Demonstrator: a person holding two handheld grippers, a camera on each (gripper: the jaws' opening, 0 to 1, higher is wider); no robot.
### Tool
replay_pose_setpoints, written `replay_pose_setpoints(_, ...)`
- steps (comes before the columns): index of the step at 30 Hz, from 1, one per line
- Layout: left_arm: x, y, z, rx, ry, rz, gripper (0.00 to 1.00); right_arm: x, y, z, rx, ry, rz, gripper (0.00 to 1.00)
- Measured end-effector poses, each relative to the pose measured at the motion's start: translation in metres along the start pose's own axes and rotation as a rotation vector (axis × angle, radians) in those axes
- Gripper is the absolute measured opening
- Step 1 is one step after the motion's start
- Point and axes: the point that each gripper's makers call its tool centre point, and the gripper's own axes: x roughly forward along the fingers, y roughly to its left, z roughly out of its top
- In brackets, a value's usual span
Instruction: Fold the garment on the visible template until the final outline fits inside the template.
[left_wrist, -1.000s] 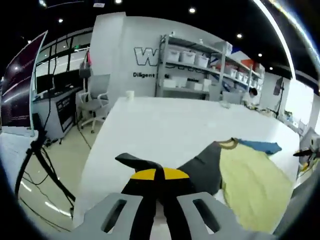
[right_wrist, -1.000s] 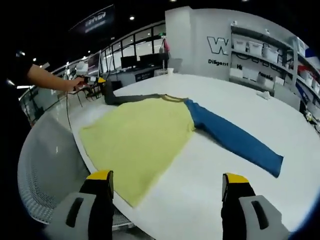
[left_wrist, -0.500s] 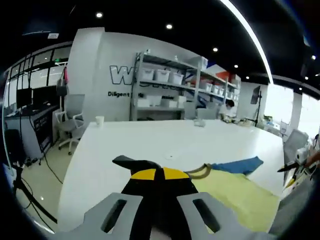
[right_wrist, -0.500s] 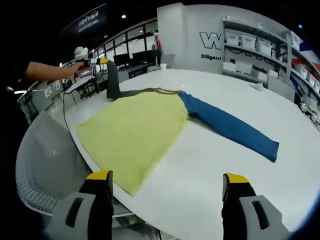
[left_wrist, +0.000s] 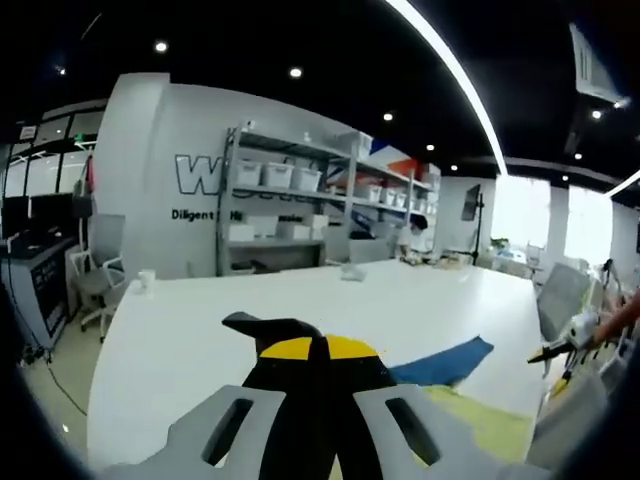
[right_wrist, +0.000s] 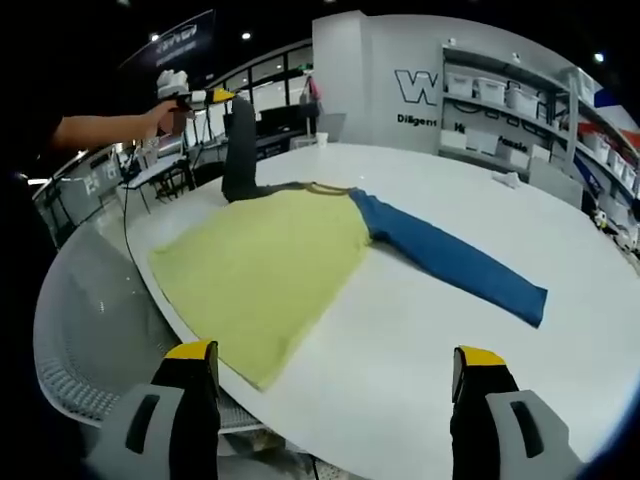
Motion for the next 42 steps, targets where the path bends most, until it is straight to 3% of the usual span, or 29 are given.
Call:
replay_pose_setpoints(5, 0.015, -0.021, 0.009, 0.004, -0.007, -0.053, 0.01, -0.002, -0.001, 0.003, -0.003, -0.008, -0.006, 0.96)
replay_pose_setpoints(18, 0.053, -0.068, 0.005, 0.007, 0.028, -0.156, 0.01, -0.008, -0.005, 0.004, 0.043, -0.04, -0.028, 0.97)
replay_pose_setpoints(32, 0.1, -0.104, -0.043, 0.062, 0.133, -0.224, 0.01, -0.022, -0.011, 0.007, 0.061, -0.061, -0.062, 0.97)
replay_pose_setpoints(42, 0.119, -0.127, -0.068, 0.067, 0.195, -0.267, 0.01, -0.033, -0.007, 0.001, 0.094, -0.065, -0.091, 0.97)
